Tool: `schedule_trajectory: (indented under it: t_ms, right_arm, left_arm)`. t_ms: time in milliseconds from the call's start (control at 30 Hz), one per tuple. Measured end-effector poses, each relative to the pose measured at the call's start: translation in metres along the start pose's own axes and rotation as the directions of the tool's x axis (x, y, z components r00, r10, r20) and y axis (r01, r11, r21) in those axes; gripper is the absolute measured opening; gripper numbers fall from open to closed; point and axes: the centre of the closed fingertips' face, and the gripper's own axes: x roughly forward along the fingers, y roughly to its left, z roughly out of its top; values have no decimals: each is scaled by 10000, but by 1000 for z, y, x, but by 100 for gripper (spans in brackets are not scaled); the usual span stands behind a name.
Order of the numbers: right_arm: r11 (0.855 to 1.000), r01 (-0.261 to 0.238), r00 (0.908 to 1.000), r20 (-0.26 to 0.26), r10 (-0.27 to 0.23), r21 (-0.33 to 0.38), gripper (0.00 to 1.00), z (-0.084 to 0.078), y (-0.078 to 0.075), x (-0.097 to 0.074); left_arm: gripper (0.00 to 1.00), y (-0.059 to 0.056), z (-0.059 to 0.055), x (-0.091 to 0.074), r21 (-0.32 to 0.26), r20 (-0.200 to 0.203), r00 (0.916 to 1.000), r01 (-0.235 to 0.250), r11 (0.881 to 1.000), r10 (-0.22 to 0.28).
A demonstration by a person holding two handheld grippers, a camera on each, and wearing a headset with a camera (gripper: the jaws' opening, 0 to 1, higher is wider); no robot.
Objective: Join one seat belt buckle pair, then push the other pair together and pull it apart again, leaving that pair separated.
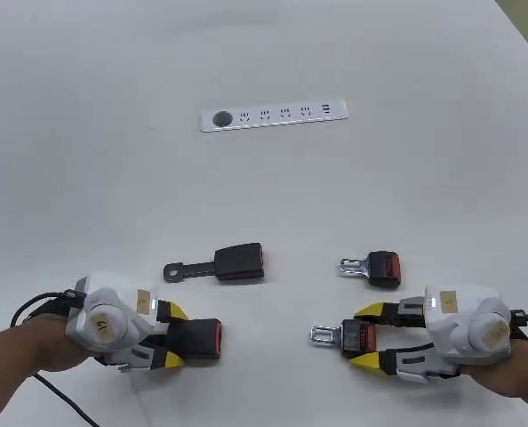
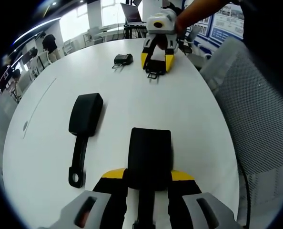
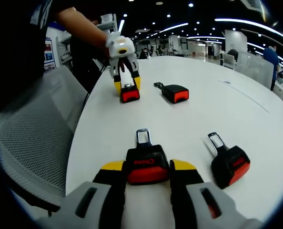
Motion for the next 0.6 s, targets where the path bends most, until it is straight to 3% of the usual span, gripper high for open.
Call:
schedule_trajectory:
  t_ms: [600]
  right_arm:
    - [9999, -165, 9993, 339, 167, -45, 37, 18, 5, 24]
  left_arm:
    - [34, -1, 0, 0, -35, 28, 10000, -17, 10000, 18]
